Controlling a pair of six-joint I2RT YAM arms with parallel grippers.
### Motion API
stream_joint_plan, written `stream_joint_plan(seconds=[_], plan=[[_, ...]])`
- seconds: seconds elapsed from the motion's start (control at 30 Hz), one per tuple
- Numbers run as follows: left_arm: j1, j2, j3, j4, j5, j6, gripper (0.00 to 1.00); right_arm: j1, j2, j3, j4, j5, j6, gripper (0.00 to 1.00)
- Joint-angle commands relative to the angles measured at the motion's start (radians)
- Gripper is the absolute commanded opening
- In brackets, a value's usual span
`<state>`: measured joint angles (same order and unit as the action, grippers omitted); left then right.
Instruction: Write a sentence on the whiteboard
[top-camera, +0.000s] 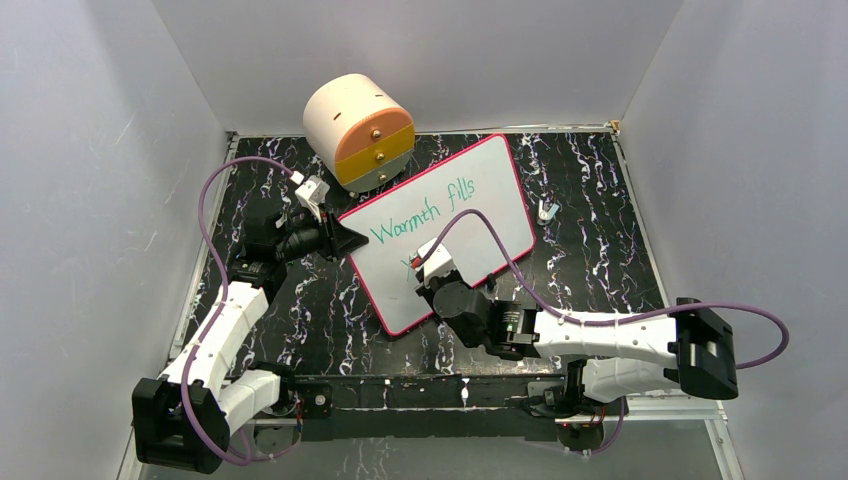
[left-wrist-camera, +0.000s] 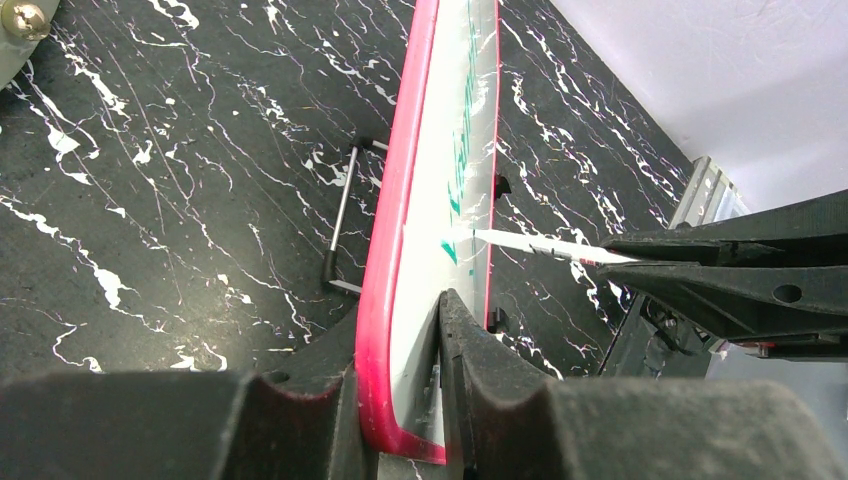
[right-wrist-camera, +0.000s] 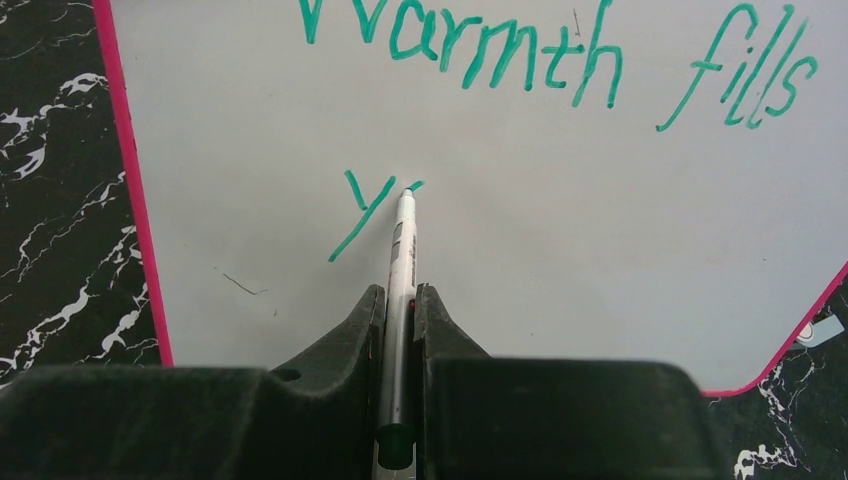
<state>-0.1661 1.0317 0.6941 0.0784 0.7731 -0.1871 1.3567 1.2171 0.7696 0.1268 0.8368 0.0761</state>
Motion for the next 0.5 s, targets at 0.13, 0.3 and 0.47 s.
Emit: stream_joint_plan(seconds=[0.13, 0.3, 0.47], plan=[[-0.018, 0.047, -0.058, -0.163, -0.133, 0.159, 0.0, -0.006, -0.01, 0.011, -0.07, -0.054, 0.051, 0.0], [-0.017, 0.047, -0.058, -0.163, -0.133, 0.159, 0.0, -0.007, -0.012, 0.01, -0.1, -0.01, 0.058, 0.0], [-0.018, 0.047, -0.058, -0.163, -0.133, 0.158, 0.0, -0.011, -0.018, 0.005, -0.109, 0.035, 0.069, 0.0]])
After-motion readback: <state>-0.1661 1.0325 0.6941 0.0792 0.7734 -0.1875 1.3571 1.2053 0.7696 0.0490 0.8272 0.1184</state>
